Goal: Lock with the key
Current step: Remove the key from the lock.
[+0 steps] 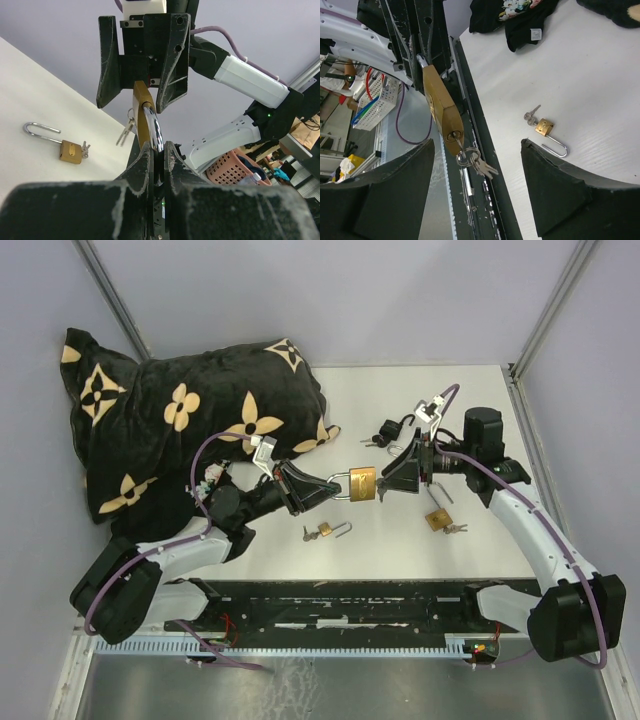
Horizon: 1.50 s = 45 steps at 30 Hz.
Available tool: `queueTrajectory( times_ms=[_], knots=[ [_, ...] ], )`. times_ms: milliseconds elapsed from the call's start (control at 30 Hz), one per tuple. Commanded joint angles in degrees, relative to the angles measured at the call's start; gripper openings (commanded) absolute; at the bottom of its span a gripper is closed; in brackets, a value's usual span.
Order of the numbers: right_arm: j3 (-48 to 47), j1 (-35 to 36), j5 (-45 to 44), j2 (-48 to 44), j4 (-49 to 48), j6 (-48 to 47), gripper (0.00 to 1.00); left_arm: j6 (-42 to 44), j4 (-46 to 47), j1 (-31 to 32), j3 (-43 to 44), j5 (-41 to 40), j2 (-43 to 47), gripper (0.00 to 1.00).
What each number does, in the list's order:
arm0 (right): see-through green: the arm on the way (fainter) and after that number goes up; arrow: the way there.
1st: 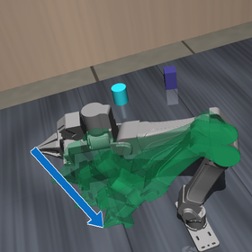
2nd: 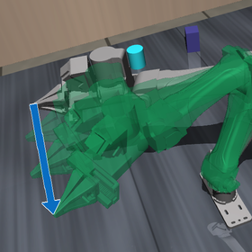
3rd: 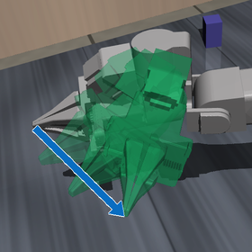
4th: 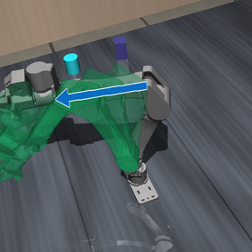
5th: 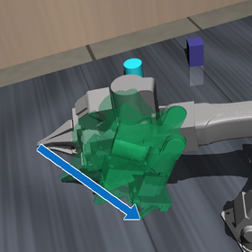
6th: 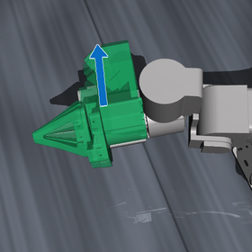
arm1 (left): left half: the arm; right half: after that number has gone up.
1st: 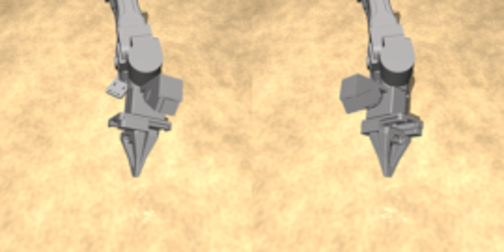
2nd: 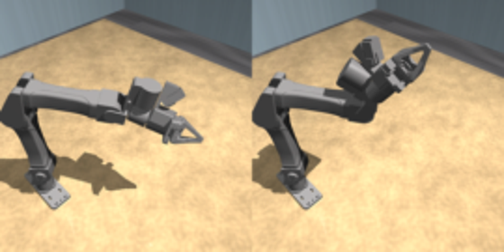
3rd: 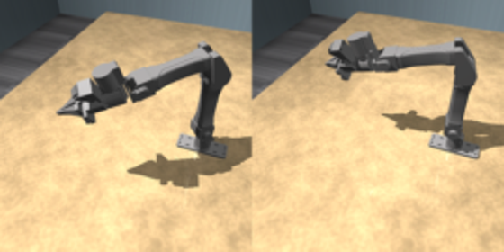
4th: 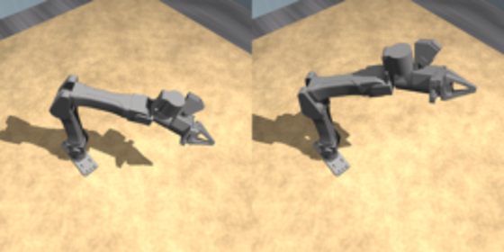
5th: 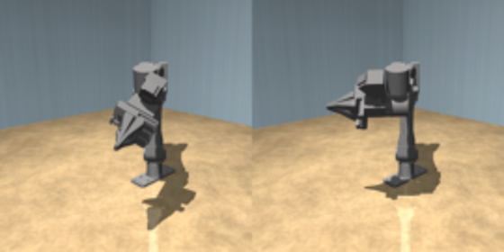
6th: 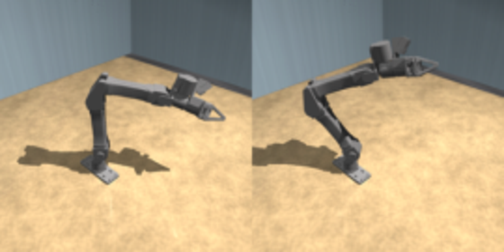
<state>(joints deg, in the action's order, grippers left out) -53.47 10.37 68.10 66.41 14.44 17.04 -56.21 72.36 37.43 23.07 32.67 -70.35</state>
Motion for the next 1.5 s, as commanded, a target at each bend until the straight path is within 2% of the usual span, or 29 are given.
queueTrajectory(
  times_ms=[0, 267, 633, 1067, 1167, 1467],
  knots=[
    [-0.1, 1.2, 1.4, 0.0, -3.4, 1.0, 0.75, 0.3, 8.9, 0.3, 3.0, -1.0, 0.2, 0.03],
    [-0.2, 1.6, 3.9, 0.0, -4.2, 1.1, 0.51, -0.7, 10.5, 0.4, 3.4, -0.7, -0.6, 0.03],
    [-0.6, 1.7, 6.0, -0.3, -3.4, -0.4, 0.44, -0.4, 10.2, 0.3, 3.0, -1.0, 0.8, 0.03],
    [-1.0, 2.0, 6.3, -0.1, -1.7, -2.5, 0.15, -0.2, 9.9, 0.3, 3.1, -1.3, 1.3, 0.03],
    [-1.2, 2.0, 6.7, 0.0, -1.3, -3.2, 0.03, 0.0, 9.6, 0.3, 3.0, -1.5, 1.5, 0.03],
    [-4.0, 1.2, 5.1, 0.7, 5.4, -10.3, 0.02, 0.7, 6.0, -1.0, 1.0, -2.7, 4.0, 0.03]
  ],
)
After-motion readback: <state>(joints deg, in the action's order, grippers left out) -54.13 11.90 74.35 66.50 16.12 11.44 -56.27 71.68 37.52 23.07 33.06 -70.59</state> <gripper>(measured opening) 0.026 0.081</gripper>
